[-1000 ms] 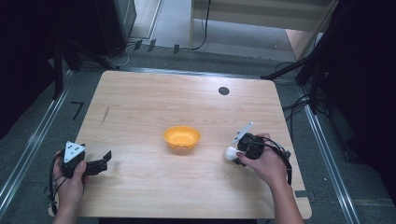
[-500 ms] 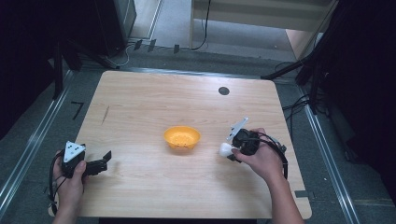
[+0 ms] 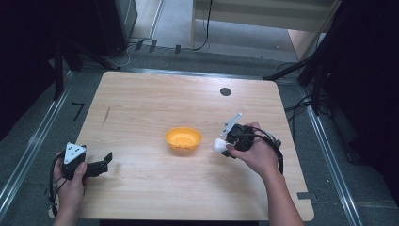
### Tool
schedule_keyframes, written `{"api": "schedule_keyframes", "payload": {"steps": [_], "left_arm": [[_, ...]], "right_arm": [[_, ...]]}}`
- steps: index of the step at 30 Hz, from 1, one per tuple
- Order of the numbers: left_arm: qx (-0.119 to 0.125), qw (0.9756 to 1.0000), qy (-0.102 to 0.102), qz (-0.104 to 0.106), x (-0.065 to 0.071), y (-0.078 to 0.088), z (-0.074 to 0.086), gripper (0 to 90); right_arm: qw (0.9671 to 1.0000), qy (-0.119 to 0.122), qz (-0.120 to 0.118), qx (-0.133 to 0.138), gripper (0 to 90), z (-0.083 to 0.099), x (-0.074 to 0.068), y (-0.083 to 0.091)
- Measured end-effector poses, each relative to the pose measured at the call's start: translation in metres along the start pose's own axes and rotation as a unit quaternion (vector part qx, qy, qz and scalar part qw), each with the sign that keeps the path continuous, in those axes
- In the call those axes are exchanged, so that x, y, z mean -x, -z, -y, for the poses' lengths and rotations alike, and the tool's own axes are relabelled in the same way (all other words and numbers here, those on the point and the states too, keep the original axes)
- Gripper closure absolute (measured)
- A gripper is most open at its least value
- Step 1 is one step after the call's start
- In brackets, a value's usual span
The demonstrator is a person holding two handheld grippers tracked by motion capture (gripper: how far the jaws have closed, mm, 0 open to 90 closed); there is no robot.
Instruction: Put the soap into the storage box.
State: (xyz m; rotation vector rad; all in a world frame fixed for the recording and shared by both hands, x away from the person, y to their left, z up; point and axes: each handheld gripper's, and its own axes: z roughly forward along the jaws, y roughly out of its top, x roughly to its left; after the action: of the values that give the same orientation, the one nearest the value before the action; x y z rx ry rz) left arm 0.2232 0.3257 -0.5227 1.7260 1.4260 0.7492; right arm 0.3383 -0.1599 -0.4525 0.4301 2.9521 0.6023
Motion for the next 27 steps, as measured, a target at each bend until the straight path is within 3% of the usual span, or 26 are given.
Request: {"api": "schedule_keyframes", "payload": {"steps": [17, 27], "left_arm": [[0.0, 1.0, 0.0, 0.003, 0.0, 0.0, 0.0, 0.0], [-0.001, 0.9998, -0.019, 0.002, 0.003, 0.0, 0.0, 0.0]], "right_arm": [[0.9998, 0.018, -0.011, 0.007, 49.9, -0.028, 0.003, -0.004], [0.9994, 0.029, -0.014, 0.012, 49.9, -0.041, 0.006, 0.0]]}}
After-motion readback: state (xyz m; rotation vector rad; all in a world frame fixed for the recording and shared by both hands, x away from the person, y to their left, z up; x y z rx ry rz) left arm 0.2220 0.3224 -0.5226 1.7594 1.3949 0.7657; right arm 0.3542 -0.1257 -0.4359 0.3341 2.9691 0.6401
